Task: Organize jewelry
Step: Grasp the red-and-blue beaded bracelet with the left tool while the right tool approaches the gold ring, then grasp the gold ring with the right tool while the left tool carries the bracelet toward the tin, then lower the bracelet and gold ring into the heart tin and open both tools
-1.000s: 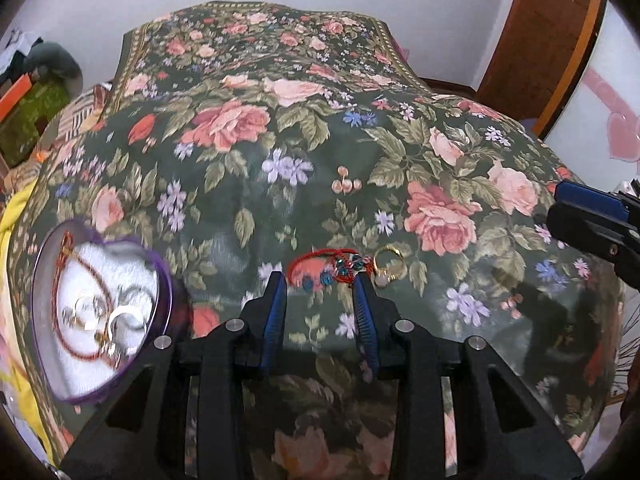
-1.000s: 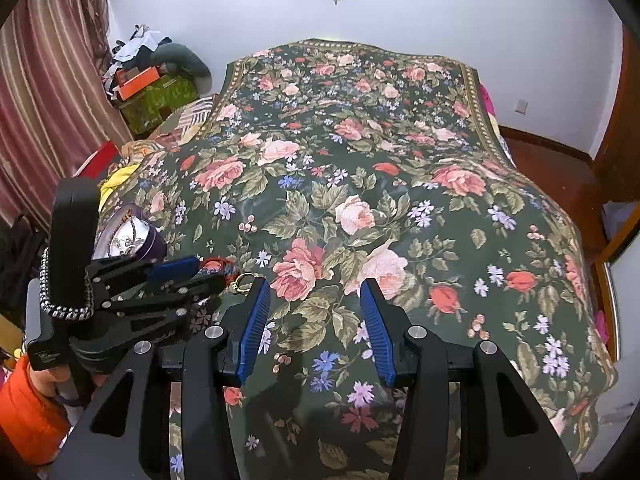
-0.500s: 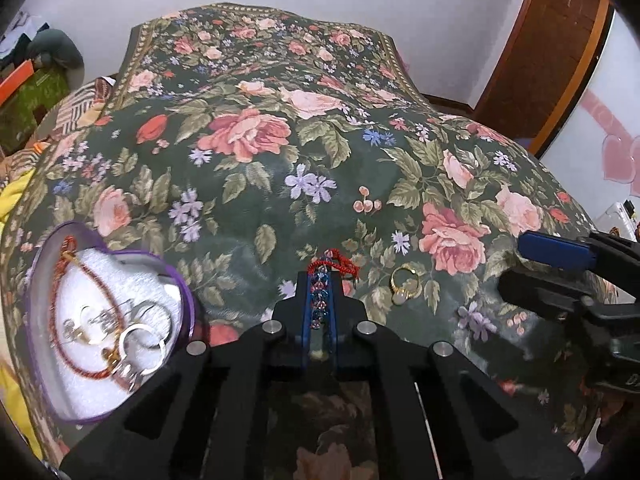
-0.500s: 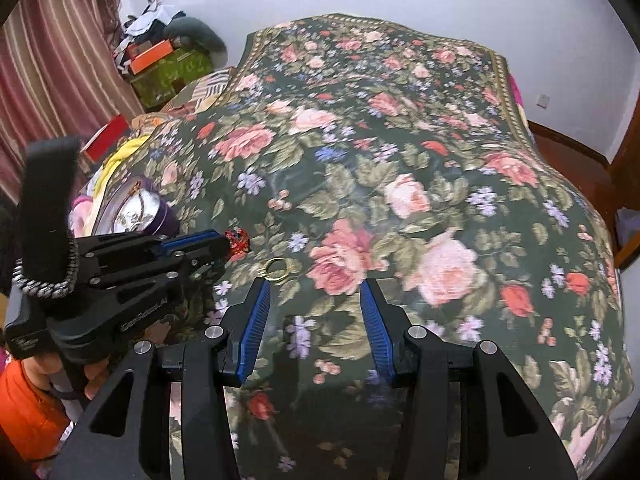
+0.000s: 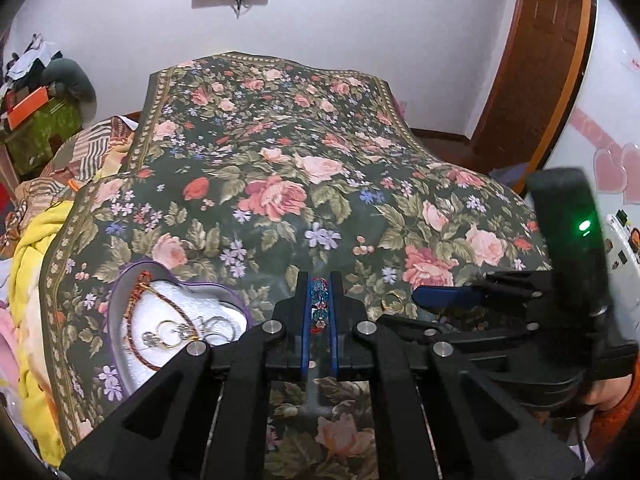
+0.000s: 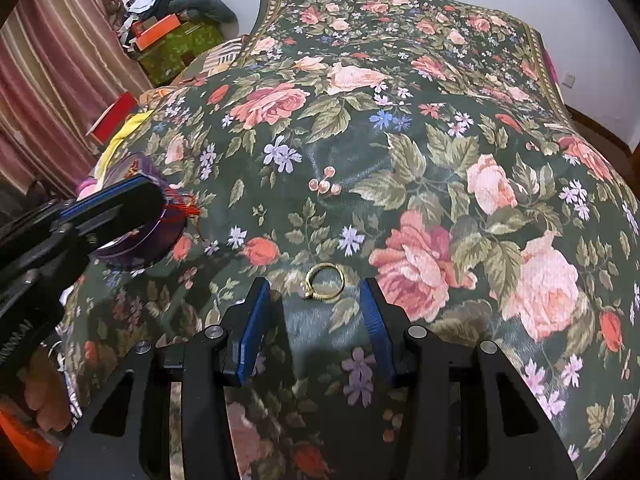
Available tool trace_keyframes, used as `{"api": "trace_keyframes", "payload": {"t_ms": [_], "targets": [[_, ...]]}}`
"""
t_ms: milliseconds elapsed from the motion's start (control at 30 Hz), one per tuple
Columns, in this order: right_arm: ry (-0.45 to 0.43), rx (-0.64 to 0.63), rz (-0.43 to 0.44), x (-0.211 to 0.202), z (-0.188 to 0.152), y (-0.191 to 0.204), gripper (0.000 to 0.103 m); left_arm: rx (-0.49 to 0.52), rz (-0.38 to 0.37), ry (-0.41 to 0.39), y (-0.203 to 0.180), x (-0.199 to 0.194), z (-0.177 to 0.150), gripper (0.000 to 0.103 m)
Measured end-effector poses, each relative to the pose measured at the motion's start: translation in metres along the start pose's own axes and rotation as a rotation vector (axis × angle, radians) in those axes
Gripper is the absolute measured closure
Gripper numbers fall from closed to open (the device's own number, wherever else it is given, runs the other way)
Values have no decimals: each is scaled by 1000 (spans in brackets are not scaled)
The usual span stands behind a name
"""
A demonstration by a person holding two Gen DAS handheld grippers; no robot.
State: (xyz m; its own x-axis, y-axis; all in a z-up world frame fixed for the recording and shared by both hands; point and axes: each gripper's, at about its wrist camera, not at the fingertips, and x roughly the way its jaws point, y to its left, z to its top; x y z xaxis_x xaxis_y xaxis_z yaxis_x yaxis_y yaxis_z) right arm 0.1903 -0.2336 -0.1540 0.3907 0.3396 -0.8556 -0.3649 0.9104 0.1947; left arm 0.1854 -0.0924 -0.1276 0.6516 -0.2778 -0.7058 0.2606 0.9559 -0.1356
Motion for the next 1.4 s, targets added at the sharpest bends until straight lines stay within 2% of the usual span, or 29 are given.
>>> {"api": "trace_keyframes", "payload": {"t_ms": [100,200,233,333,367,400,433,733,1000,1200,1400], "targets": [[-7,-28,-30,3,-1,4,61,-22,-2,8,7,1,-2,97],[-13,-55,-75,3,-2,9,72,-38,-1,18,10,2,-5,97],[-12,-56,-72,3,-1,8,81,-41,0,20,10,1,-6,97],[-13,-41,-61,2,-1,5,82,-40,1,19,9,-2,-7,97],[-13,-39,-63,1,-1,5,85,-39,2,17,8,-3,-7,97],[-13,-41,-62,0,0,6,92,-38,3,13,8,-6,-7,97],[-9,-41,-56,1,0,7,94,-37,5,8,8,-9,-6,97],[-71,-28,-46,-21,4,14,94,-54,18,-43,17,-35,1,97],[-163,-6,-12,-52,13,19,94,-88,34,-91,31,-56,5,97],[-231,-32,-11,-73,23,30,94,-115,46,-135,46,-72,9,97],[-273,-63,35,-78,35,51,94,-113,84,-169,63,-86,16,97]]}}
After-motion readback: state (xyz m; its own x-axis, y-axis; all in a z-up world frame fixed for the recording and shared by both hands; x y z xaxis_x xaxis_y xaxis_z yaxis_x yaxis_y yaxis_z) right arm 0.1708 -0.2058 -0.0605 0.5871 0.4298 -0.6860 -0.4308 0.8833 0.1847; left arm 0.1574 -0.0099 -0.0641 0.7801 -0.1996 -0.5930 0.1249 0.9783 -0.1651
